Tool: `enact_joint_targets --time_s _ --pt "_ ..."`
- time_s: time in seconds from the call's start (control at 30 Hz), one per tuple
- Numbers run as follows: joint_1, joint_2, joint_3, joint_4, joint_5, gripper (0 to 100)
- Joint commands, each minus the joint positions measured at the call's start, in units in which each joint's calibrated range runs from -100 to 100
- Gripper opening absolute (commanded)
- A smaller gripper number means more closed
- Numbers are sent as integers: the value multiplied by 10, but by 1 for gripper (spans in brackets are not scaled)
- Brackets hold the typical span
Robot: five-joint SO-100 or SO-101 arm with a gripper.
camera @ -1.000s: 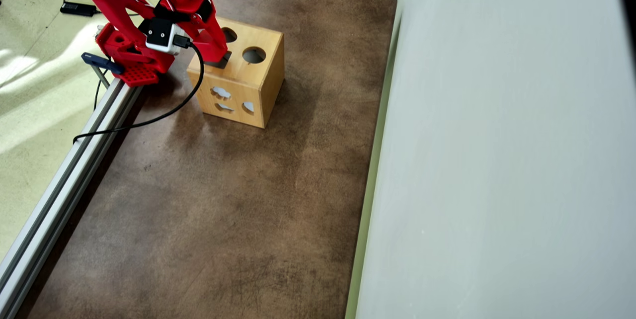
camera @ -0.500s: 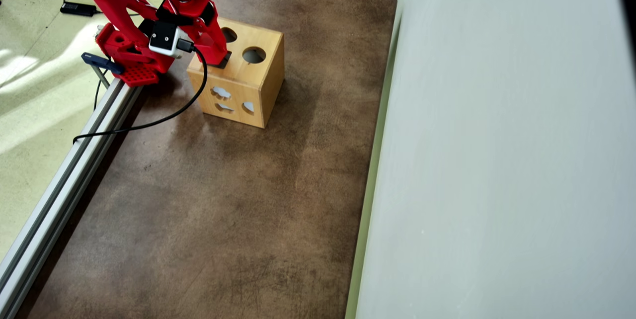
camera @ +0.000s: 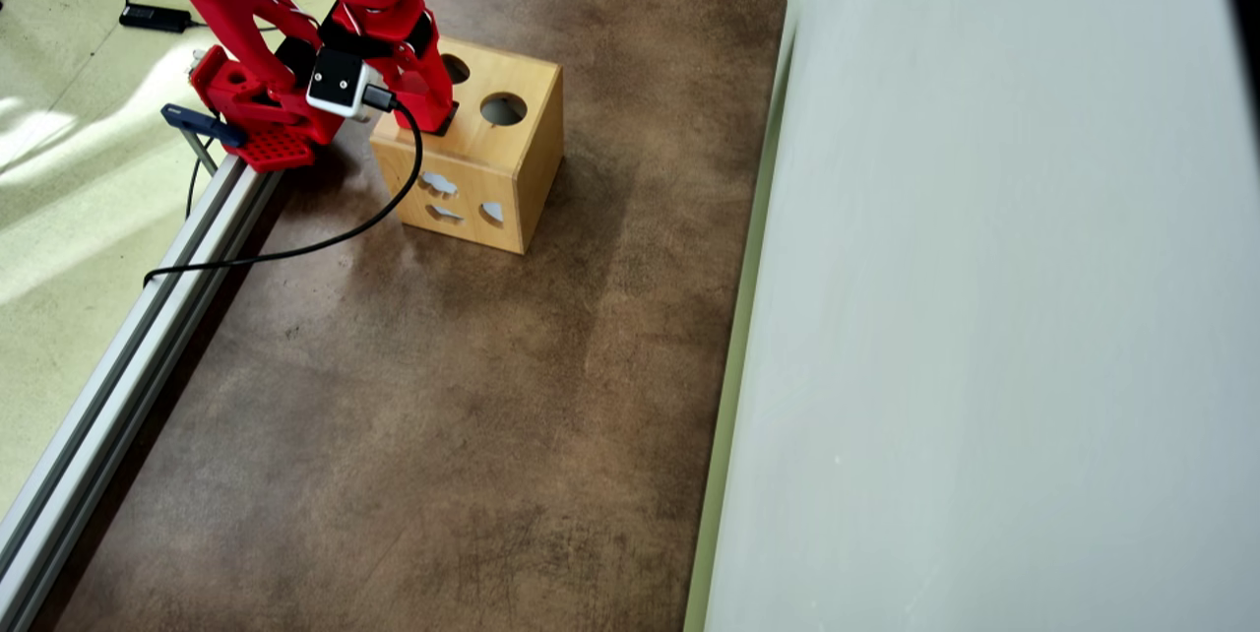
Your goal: Pick and place the red cube on the square hole
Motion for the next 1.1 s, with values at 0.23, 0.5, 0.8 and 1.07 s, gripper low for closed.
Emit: enact_joint_targets --time_s 0.23,0.5,0.8,1.07 --pt "-48 -1 -9 -19 0 1" --pt "-51 -4 -4 -11 3 1" --pt "-51 -10 -6 17 4 1" --pt "-51 -10 -9 26 4 1"
